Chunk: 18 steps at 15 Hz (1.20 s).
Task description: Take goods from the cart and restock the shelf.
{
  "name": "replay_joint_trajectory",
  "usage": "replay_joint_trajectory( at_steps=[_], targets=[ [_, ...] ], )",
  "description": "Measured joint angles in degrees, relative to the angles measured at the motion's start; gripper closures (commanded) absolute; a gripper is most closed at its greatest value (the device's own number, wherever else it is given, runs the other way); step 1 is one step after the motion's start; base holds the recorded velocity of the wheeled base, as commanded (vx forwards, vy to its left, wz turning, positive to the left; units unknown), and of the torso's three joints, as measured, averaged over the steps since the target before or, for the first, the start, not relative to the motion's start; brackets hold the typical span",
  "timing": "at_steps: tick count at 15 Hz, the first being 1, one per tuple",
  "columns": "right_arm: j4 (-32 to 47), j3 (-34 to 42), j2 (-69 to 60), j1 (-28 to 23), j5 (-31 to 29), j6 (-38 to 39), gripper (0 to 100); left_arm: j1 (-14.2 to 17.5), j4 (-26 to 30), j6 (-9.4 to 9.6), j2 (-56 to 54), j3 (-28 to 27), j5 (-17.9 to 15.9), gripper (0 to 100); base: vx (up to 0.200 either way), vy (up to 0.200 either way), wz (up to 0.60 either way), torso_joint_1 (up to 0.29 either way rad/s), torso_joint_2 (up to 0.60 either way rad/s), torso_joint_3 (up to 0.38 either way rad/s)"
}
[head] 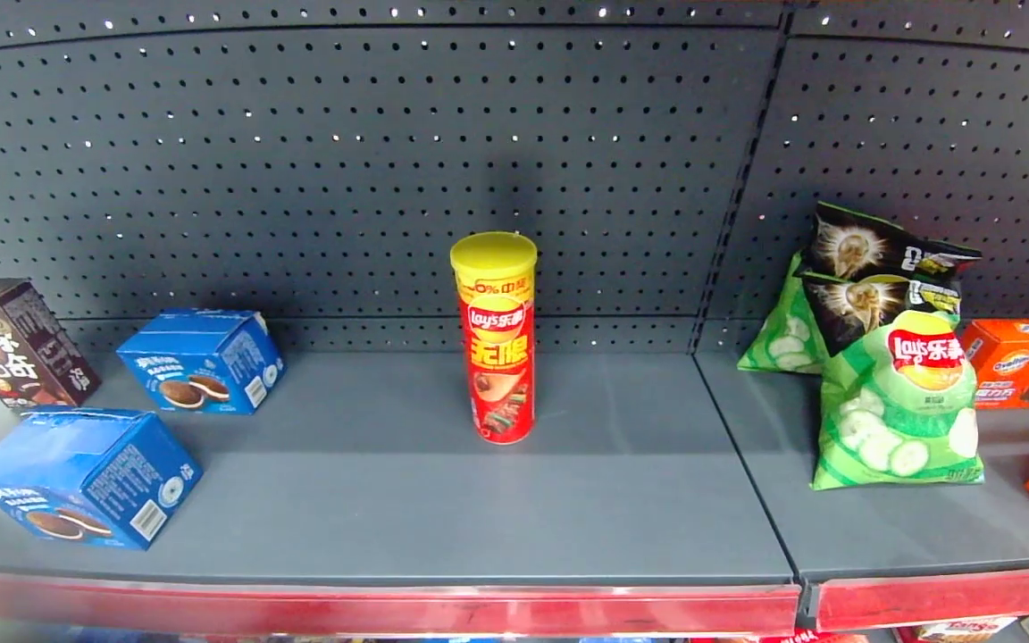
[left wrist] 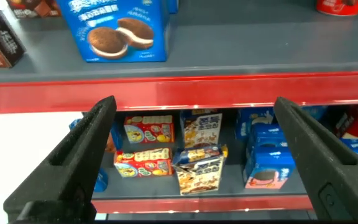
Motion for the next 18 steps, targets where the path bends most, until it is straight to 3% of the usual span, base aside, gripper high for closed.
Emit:
replay_joint_trajectory(
  at_steps=[3,6,7,8,11,13,15,18],
  targets=[
    [0.2,-1.1,-0.7,0.1,0.1,-0.2,100,0.1,0.0,0.29,0.0,0.0,-0.1,0,0.0,0.0,0.0,0.0,0.0,0.0],
    [1.3,-3.1,-1.8,0.1,-0.1,-0.2,100,0.1,0.0,1.83,0.0,0.1,-0.6,0,0.0,0.0,0.0,0.0,0.0,0.0],
    [3.5,-3.8,-2.3,0.0,0.0,-0.2,100,0.1,0.0,4.75,0.0,0.0,-1.5,0,0.0,0.0,0.0,0.0,0.0,0.0],
    [6.4,-5.0,-3.3,0.0,0.0,-0.2,100,0.0,0.1,5.58,0.0,0.0,-2.1,0,0.0,0.0,0.0,0.0,0.0,0.0],
    [13.4,-7.0,-7.6,-0.7,0.0,-0.1,100,0.0,0.2,4.23,0.7,-1.1,-2.4,0,0.0,0.0,0.0,0.0,0.0,0.0],
    [19.2,-9.7,-10.2,-1.9,0.0,0.0,100,-1.0,0.0,2.07,3.6,-6.5,-3.3,0,0.0,0.0,0.0,0.0,0.0,0.0],
    [26.8,-13.4,-12.4,-3.5,0.0,1.6,100,-3.3,-0.2,0.22,11.2,-16.0,-5.3,0,0.0,0.0,0.0,0.0,0.0,0.0],
    [36.0,-16.4,-16.6,-5.4,0.0,4.0,100,-8.3,-0.4,0.82,28.2,-30.2,-11.2,0,0.0,0.0,0.0,0.0,0.0,0.0]
  ],
)
